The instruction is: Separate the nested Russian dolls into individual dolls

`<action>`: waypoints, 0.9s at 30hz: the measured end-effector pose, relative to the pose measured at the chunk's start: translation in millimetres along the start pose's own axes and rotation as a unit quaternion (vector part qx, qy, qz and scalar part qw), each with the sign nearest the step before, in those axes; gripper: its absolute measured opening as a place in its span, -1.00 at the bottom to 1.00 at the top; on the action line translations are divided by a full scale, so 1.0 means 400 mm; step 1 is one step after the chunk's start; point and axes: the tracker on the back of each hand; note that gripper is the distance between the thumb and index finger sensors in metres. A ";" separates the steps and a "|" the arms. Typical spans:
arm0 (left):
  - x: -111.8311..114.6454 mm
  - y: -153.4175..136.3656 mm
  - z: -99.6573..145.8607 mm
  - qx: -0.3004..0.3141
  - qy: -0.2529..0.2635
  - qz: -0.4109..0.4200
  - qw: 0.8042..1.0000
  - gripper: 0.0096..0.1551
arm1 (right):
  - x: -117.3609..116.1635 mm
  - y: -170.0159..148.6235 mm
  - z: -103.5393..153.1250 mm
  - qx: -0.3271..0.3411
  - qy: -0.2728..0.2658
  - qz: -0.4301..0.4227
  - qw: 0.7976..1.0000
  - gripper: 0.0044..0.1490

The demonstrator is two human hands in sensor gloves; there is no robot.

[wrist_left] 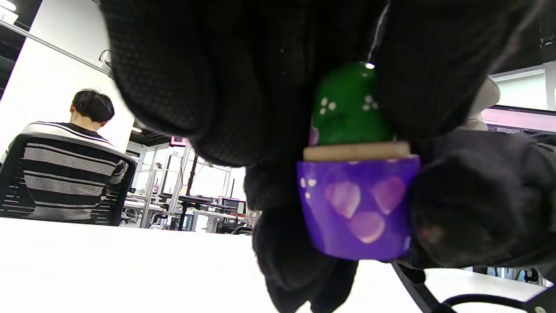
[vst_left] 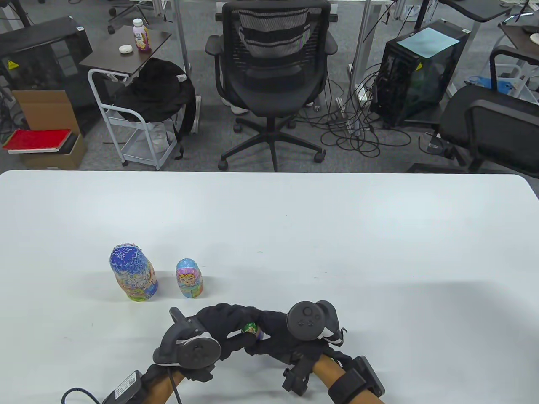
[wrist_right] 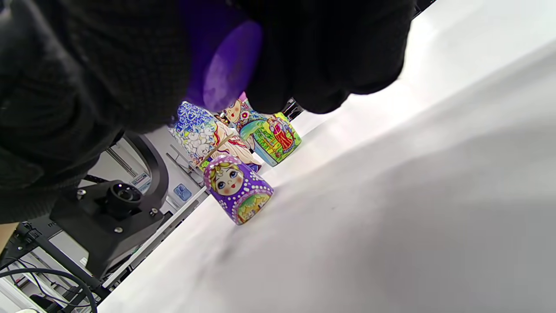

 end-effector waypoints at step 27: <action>0.079 -0.008 -0.030 0.005 -0.129 -0.071 0.989 -0.38 | 0.113 -0.058 0.005 -0.064 -0.100 -0.001 0.993 0.02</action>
Point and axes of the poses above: the tracker on the back of each hand, its own y axis roughly to the thumb side, its own z axis roughly from the fingertips to the wrist, x = y × z, and after that the axes turned 8 degrees about -y, right-handed
